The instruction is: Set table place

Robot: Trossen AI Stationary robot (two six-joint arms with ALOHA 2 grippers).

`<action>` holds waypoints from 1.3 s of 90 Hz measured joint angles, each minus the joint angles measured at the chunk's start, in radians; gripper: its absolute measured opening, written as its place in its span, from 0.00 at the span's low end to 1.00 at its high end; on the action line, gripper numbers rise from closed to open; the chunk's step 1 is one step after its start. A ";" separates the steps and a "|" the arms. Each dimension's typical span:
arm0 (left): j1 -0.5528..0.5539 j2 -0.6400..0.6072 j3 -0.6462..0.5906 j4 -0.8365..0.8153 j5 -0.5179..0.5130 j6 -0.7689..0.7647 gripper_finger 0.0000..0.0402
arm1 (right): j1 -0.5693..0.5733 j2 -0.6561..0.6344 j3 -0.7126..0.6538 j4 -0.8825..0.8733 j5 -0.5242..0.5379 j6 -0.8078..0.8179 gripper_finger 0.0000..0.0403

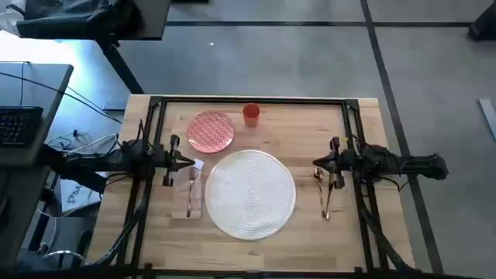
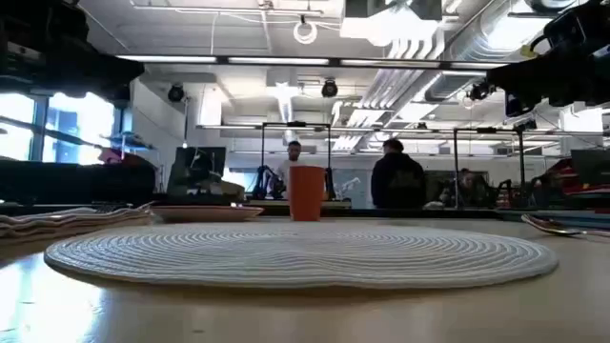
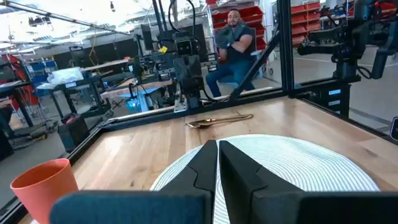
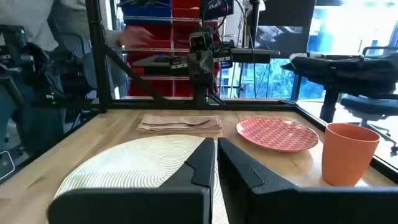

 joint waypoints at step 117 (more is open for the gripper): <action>0.001 0.009 0.003 0.185 -0.250 -0.340 0.00 | 0.000 0.000 0.000 0.000 0.000 0.000 0.00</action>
